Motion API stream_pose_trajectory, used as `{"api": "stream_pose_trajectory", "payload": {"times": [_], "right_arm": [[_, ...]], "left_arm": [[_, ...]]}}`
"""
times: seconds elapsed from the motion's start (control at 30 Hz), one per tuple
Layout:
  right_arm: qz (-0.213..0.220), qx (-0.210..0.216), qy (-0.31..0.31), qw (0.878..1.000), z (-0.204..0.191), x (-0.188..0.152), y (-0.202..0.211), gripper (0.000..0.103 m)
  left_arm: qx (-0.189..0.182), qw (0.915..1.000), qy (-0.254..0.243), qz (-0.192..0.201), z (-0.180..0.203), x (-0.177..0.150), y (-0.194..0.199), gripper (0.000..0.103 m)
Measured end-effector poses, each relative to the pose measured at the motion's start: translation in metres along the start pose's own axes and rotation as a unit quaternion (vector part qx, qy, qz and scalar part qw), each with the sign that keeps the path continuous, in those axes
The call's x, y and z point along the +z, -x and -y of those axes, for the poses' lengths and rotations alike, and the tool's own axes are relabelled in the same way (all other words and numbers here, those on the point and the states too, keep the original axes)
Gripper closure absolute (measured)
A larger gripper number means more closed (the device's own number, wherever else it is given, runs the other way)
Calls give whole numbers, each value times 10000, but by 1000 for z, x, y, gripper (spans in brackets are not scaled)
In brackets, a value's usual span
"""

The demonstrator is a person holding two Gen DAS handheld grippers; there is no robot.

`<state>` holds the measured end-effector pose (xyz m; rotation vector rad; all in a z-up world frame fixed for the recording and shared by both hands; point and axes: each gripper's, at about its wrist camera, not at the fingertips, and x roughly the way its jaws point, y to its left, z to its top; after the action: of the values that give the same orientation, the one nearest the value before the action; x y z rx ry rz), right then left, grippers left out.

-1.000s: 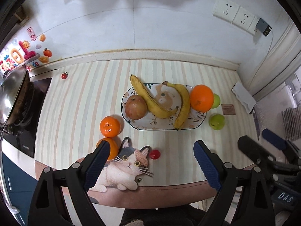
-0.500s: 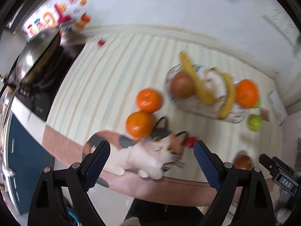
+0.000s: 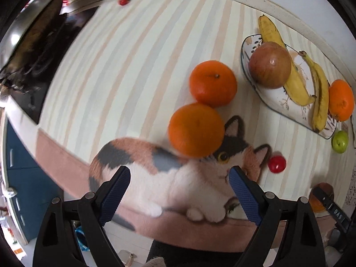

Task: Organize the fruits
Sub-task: 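Grasp a tangerine with the left tool while the right tool grasps the red apple, then lower the tangerine and red apple onto the floral plate and open both tools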

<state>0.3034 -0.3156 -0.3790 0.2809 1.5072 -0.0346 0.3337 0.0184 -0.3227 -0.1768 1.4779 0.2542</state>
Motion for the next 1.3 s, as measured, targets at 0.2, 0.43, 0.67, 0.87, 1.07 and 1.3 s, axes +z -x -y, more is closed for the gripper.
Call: {"api": "stream_pose_trajectory", "payload": {"times": [0.2, 0.43, 0.67, 0.87, 1.07, 1.3], "right_arm": [[-117, 99, 49, 9999, -13, -4, -2, 32], [-189, 161, 232, 9994, -39, -12, -9, 32], [-288, 223, 302, 9989, -48, -13, -10, 32], [-530, 287, 374, 9975, -53, -13, -12, 31], [-576, 215, 405, 9973, -50, -16, -10, 31], [-659, 91, 506, 9965, -63, -16, -19, 31]], "left_arm": [[36, 9988, -446, -196, 13, 28, -29, 12], [137, 9945, -1005, -273, 35, 36, -48, 38], [31, 9941, -1059, -235, 35, 15, -43, 39], [-340, 9908, -1208, -501, 46, -30, -35, 39], [-288, 9904, -1248, -517, 60, -38, -41, 39], [-242, 9895, -1324, -533, 61, -33, -47, 39]]}}
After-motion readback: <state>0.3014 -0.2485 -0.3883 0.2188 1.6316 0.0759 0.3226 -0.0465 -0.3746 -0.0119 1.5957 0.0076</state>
